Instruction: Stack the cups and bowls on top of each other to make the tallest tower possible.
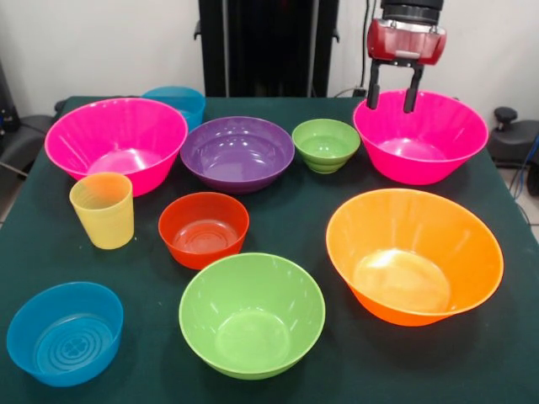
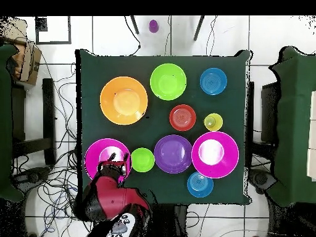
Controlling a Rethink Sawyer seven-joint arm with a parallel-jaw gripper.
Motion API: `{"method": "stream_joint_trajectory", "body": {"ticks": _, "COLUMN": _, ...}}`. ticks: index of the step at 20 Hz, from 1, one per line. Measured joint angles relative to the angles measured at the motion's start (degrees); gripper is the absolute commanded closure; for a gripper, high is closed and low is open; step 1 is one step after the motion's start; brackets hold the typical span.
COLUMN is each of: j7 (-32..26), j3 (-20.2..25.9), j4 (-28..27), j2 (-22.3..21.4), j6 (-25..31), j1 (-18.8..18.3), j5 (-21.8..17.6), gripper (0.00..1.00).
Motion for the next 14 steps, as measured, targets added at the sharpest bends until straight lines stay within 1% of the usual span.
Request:
{"method": "stream_joint_trajectory", "body": {"ticks": 8, "j7": 0.1, "j3": 0.0, "j4": 0.0, "j2": -0.4, "j6": 0.0, "j1": -1.7, "j5": 0.0, "gripper": 0.00}}
{"method": "stream_joint_trajectory", "body": {"ticks": 9, "j7": 0.1, "j3": 0.0, "j4": 0.0, "j2": -1.0, "j6": 0.0, "j1": -2.3, "j5": 0.0, "gripper": 0.00}}
{"method": "stream_joint_trajectory", "body": {"ticks": 14, "j7": 0.1, "j3": 0.0, "j4": 0.0, "j2": -3.1, "j6": 1.3, "j1": -2.9, "j5": 0.0, "gripper": 0.00}}
